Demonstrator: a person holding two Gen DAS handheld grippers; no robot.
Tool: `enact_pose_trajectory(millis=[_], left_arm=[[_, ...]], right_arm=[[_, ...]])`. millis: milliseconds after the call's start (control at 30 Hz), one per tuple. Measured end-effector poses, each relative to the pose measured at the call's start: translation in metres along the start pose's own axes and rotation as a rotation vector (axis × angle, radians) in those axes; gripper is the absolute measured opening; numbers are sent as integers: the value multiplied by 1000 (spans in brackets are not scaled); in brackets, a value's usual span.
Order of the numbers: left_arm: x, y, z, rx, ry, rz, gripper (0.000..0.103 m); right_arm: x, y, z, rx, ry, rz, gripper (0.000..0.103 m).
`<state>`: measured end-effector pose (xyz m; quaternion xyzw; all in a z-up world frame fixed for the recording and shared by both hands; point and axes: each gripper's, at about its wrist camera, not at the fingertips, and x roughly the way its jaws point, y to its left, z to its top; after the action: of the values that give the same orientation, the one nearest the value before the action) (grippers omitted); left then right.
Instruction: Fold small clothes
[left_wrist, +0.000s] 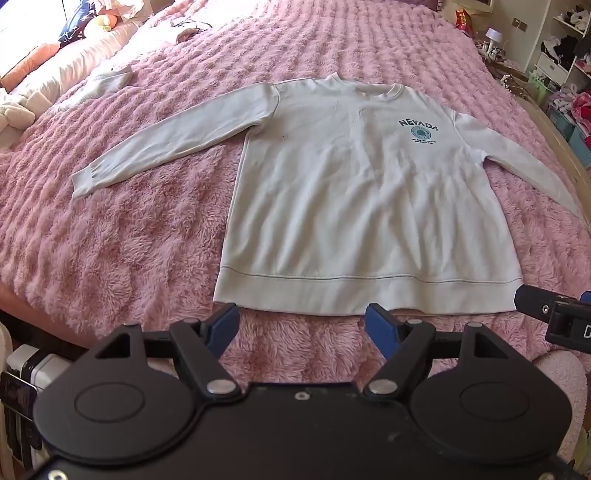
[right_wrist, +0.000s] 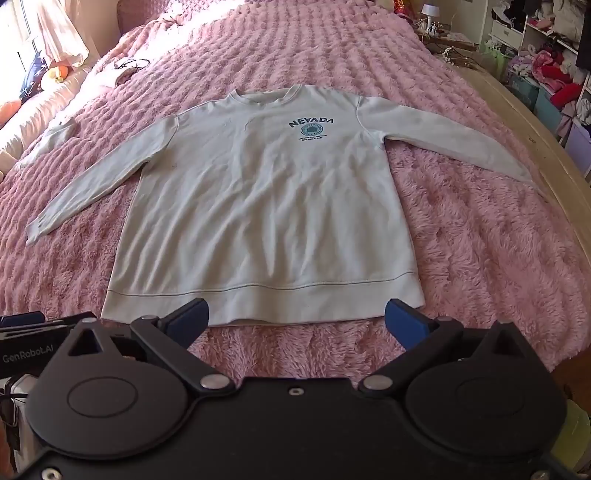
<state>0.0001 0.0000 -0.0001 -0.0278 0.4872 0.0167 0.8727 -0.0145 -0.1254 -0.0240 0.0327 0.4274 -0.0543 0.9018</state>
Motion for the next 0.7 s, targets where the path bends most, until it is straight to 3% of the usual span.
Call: enact_pose_trajectory(millis=[700], left_arm=[[3, 0, -2, 9, 7, -1, 76]], right_arm=[[1, 1, 0, 3, 10, 3, 103]])
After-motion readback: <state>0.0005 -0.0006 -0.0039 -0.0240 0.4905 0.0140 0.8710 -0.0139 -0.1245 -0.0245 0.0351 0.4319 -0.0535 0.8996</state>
